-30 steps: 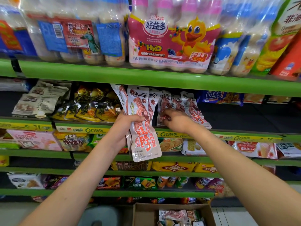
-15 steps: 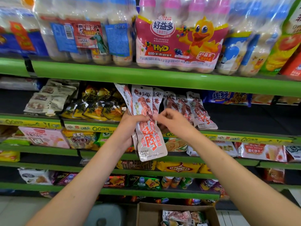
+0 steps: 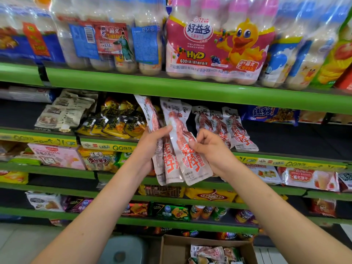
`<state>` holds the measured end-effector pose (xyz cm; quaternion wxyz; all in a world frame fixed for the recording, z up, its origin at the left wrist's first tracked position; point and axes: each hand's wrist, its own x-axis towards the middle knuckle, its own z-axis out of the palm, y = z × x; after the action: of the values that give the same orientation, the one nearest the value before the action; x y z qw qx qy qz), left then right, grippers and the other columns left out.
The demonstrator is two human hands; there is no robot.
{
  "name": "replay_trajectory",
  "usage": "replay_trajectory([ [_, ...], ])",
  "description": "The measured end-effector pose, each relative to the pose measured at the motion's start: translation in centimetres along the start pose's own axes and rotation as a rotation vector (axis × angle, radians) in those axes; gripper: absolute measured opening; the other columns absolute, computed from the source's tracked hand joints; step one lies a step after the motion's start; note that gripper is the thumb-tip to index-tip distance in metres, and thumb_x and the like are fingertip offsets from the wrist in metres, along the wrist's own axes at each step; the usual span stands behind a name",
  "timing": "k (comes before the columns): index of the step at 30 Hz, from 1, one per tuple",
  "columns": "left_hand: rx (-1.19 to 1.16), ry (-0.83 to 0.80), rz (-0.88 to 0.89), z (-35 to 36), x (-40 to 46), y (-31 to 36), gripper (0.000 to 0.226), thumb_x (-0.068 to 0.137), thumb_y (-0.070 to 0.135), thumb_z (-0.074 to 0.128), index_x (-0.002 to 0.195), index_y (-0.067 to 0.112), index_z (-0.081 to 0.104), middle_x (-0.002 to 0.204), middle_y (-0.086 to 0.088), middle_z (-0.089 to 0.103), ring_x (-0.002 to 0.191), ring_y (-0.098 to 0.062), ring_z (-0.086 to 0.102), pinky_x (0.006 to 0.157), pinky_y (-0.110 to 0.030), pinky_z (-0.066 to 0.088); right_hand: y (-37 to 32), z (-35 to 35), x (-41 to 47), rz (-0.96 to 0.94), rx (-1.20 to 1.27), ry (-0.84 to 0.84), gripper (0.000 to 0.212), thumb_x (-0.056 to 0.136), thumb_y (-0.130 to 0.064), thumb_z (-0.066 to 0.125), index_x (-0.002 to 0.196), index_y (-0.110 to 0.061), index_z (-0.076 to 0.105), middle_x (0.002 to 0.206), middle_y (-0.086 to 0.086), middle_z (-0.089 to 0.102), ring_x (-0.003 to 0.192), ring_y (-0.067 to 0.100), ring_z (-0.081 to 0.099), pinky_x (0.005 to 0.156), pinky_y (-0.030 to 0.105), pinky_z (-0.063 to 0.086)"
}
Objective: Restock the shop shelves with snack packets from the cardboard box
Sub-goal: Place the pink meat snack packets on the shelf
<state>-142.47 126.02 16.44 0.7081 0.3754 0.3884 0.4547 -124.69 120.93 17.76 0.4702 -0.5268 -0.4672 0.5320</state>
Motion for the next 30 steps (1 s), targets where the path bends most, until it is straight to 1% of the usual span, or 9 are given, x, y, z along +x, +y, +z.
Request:
replay_trajectory([
  [3, 0.037, 0.085, 0.013, -0.6, 0.0, 0.6, 0.079, 0.07, 0.025, 0.08, 0.14, 0.006, 0.048, 0.117, -0.015, 0.071, 0.101, -0.034, 0.071, 0.09, -0.05, 0.056, -0.1, -0.6, 0.9, -0.028, 0.013, 0.116, 0.033, 0.094, 0.002, 0.058, 0.07, -0.013, 0.041, 0.089, 0.025, 0.052, 0.086, 0.034, 0.053, 0.083, 0.055, 0.045],
  [6, 0.043, 0.181, 0.042, -1.8, 0.2, 1.3, 0.058, 0.079, 0.006, 0.072, 0.132, 0.006, 0.048, 0.09, -0.008, 0.073, 0.071, -0.023, 0.073, 0.061, -0.035, 0.058, 0.1, -1.6, 2.1, -0.054, -0.097, 0.231, 0.034, 0.094, -0.001, 0.06, 0.07, -0.015, 0.04, 0.079, 0.015, 0.043, 0.079, 0.027, 0.044, 0.079, 0.048, 0.042],
  [12, 0.039, 0.197, 0.018, -4.2, -0.1, 2.9, 0.056, 0.083, 0.002, 0.062, 0.137, 0.003, 0.046, 0.091, -0.013, 0.065, 0.065, -0.024, 0.067, 0.061, -0.035, 0.055, 0.0, -2.5, 5.3, -0.017, -0.288, 0.372, 0.036, 0.092, -0.009, 0.065, 0.068, -0.018, 0.04, 0.062, 0.006, 0.042, 0.06, 0.018, 0.041, 0.064, 0.036, 0.036],
  [17, 0.028, 0.21, 0.018, -5.4, -0.3, 3.5, 0.055, 0.084, 0.001, 0.061, 0.137, 0.002, 0.046, 0.087, -0.011, 0.066, 0.061, -0.021, 0.067, 0.059, -0.033, 0.055, -0.8, -0.9, 10.0, 0.035, -0.528, 0.447, 0.016, 0.091, -0.016, 0.067, 0.081, -0.013, 0.056, 0.082, 0.007, 0.057, 0.078, 0.02, 0.052, 0.057, 0.027, 0.036],
  [23, 0.027, 0.181, -0.013, -5.7, -0.5, 3.7, 0.055, 0.086, 0.002, 0.06, 0.139, 0.003, 0.047, 0.089, -0.011, 0.064, 0.063, -0.022, 0.065, 0.061, -0.032, 0.054, -0.2, 0.5, 13.2, 0.114, -0.838, 0.442, 0.02, 0.094, -0.024, 0.06, 0.081, -0.009, 0.061, 0.092, 0.013, 0.062, 0.085, 0.026, 0.059, 0.069, 0.026, 0.038],
  [25, 0.028, 0.178, -0.02, -5.8, -0.5, 3.8, 0.055, 0.085, 0.002, 0.06, 0.139, 0.002, 0.046, 0.09, -0.012, 0.064, 0.063, -0.022, 0.065, 0.06, -0.033, 0.054, 0.5, 0.7, 13.1, 0.157, -1.007, 0.455, 0.025, 0.095, -0.03, 0.058, 0.1, -0.007, 0.065, 0.108, 0.016, 0.067, 0.098, 0.028, 0.062, 0.076, 0.031, 0.045],
  [26, 0.028, 0.177, -0.022, -5.8, -0.5, 3.8, 0.055, 0.085, 0.002, 0.06, 0.139, 0.002, 0.046, 0.089, -0.012, 0.064, 0.062, -0.021, 0.065, 0.059, -0.032, 0.054, 0.8, 0.7, 12.9, 0.152, -1.115, 0.476, 0.03, 0.093, -0.032, 0.059, 0.111, -0.008, 0.063, 0.119, 0.016, 0.065, 0.111, 0.03, 0.059, 0.088, 0.035, 0.046],
  [28, 0.024, 0.174, -0.03, -5.7, -0.5, 3.9, 0.055, 0.085, 0.002, 0.06, 0.138, 0.001, 0.046, 0.085, -0.01, 0.064, 0.06, -0.02, 0.065, 0.057, -0.031, 0.054, 1.4, 0.4, 12.5, 0.059, -1.309, 0.506, 0.049, 0.089, -0.032, 0.063, 0.132, -0.012, 0.051, 0.137, 0.016, 0.054, 0.131, 0.036, 0.044, 0.105, 0.046, 0.036],
  [30, 0.013, 0.17, -0.027, -5.7, -0.6, 3.8, 0.055, 0.085, 0.002, 0.06, 0.138, 0.0, 0.045, 0.082, -0.009, 0.064, 0.058, -0.019, 0.065, 0.054, -0.029, 0.054, 1.5, 0.1, 12.2, -0.063, -1.409, 0.477, 0.055, 0.09, -0.033, 0.058, 0.14, -0.017, 0.043, 0.144, 0.014, 0.046, 0.136, 0.038, 0.035, 0.108, 0.051, 0.031],
])
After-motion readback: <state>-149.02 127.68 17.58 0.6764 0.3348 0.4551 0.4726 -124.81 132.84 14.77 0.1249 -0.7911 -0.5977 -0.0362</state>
